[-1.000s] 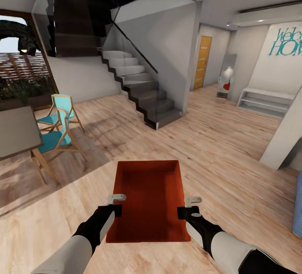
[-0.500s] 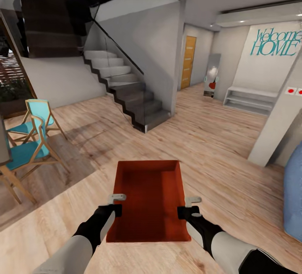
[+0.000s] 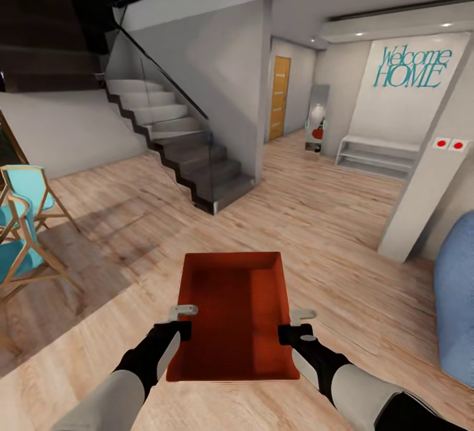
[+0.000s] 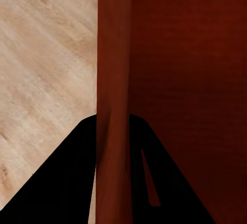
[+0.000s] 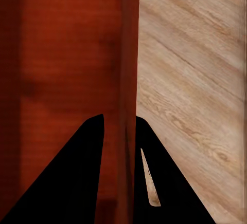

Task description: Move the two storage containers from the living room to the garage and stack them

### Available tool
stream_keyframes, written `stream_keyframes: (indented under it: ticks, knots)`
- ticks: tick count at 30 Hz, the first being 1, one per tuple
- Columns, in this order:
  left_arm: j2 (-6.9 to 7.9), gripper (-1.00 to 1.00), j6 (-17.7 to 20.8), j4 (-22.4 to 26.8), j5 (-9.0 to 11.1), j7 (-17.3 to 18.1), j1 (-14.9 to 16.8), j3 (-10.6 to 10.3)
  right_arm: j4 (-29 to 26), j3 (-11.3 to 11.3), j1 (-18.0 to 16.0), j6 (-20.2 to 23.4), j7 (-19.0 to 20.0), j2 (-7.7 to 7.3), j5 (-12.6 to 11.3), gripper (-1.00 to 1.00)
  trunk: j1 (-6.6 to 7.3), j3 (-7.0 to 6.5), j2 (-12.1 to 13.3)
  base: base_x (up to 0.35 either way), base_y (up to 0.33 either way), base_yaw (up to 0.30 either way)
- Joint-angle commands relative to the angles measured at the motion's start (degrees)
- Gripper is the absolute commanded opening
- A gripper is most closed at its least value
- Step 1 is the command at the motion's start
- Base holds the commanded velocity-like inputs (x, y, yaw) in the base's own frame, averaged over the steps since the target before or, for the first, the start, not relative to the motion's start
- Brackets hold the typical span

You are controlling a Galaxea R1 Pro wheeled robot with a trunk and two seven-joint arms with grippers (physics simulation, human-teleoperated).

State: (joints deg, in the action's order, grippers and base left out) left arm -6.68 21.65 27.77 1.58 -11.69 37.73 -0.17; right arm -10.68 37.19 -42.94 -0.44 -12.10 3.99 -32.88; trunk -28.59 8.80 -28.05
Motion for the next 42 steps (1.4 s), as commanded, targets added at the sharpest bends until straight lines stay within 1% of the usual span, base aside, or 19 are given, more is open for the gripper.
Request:
stream_keyframes:
  ticks: [1,23,42]
  knots:
    - [0.27,-1.00,0.59,-0.43,-0.87,-0.56,-0.02,-0.01,-0.13,-1.86,-0.13,-0.35,-1.17,-0.81,0.89,-1.00,-0.06,0.09,-0.10,0.323,0.000,-0.243]
    - [0.27,-1.00,0.67,-0.43,-0.70,-0.61,-0.02,-0.01,-0.13,-1.86,-0.13,-0.27,-1.17,-0.82,0.89,-1.00,-0.06,0.09,-0.10,0.323,0.000,-0.243]
    - [0.27,-1.00,0.63,-0.43,-0.80,-0.61,-0.02,-0.10,-0.13,-1.86,-0.13,-0.35,-1.17,-0.90,0.89,-1.00,-0.06,0.09,-0.10,0.323,0.000,-0.010]
